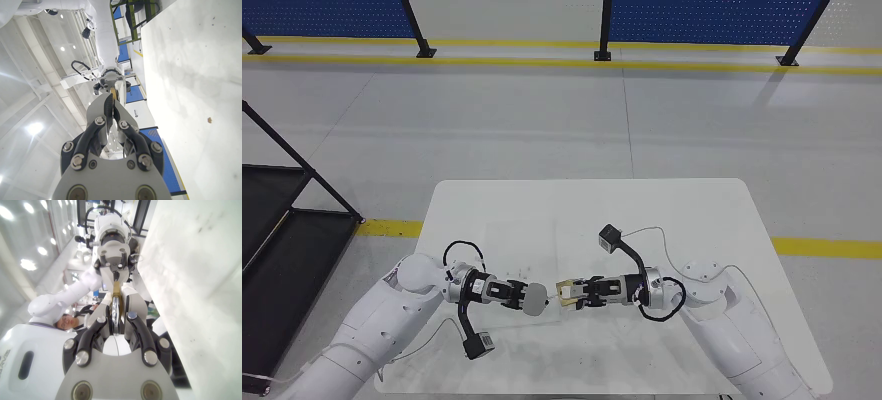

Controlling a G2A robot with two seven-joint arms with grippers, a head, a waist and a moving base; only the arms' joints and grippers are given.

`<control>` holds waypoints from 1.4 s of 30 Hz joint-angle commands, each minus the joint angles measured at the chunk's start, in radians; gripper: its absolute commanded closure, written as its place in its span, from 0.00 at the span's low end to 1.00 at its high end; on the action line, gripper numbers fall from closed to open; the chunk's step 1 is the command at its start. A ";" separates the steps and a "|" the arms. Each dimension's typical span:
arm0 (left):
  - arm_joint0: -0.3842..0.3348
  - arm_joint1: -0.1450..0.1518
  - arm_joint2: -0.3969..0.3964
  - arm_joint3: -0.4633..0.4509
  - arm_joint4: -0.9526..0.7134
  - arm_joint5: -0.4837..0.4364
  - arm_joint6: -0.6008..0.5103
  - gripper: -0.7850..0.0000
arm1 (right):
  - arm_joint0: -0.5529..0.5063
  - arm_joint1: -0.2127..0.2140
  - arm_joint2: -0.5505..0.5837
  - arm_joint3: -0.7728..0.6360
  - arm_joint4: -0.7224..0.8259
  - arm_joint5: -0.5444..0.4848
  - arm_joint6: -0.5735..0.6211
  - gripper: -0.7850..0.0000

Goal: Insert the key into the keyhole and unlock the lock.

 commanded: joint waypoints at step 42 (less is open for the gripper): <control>-0.040 0.020 0.072 0.030 -0.032 0.037 -0.037 1.00 | 0.012 0.012 -0.042 -0.006 0.009 -0.009 -0.003 1.00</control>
